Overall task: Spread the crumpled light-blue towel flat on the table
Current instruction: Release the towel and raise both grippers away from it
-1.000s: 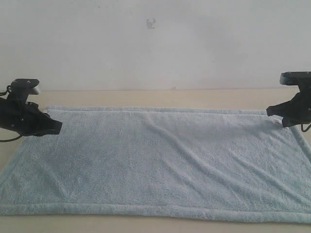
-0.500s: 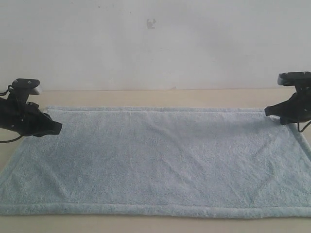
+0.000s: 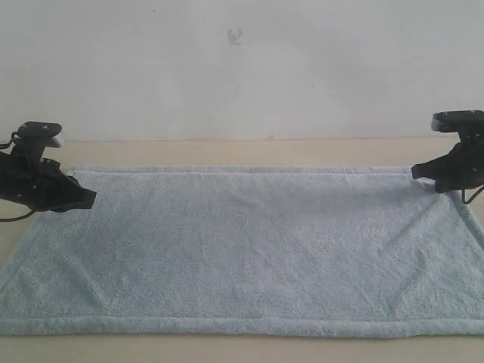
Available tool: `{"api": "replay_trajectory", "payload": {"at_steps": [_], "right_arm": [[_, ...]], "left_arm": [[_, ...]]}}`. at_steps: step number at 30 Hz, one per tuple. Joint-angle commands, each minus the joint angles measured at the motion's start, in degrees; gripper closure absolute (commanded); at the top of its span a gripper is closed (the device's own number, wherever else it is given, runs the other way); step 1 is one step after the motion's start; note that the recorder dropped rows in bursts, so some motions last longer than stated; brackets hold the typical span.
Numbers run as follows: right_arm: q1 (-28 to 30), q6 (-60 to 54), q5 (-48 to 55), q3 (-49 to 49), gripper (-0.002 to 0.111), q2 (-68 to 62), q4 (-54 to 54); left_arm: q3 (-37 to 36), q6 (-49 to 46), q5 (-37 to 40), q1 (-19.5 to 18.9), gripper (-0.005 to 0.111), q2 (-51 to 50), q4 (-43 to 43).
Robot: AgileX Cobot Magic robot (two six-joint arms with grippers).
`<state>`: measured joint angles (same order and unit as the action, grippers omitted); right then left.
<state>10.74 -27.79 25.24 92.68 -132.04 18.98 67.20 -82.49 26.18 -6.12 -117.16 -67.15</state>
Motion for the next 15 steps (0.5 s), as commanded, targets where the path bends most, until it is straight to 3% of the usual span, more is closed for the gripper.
{"api": "replay_trajectory", "payload": {"at_steps": [1, 10, 15], "right_arm": [[0.08, 0.39, 3.14, 0.06, 0.108, 3.97, -0.28], [0.08, 5.47, 10.96, -0.05, 0.108, 12.59, 0.10], [0.08, 4.48, 13.80, -3.79, 0.108, 17.42, 3.99]], "left_arm": [[0.42, 1.80, -2.86, 0.00, 0.103, 0.91, -4.29], [-4.24, 14.91, -11.90, -0.11, 0.103, 11.64, -4.96], [-16.20, 20.80, -27.48, -0.11, 0.103, 21.95, -5.11]]}}
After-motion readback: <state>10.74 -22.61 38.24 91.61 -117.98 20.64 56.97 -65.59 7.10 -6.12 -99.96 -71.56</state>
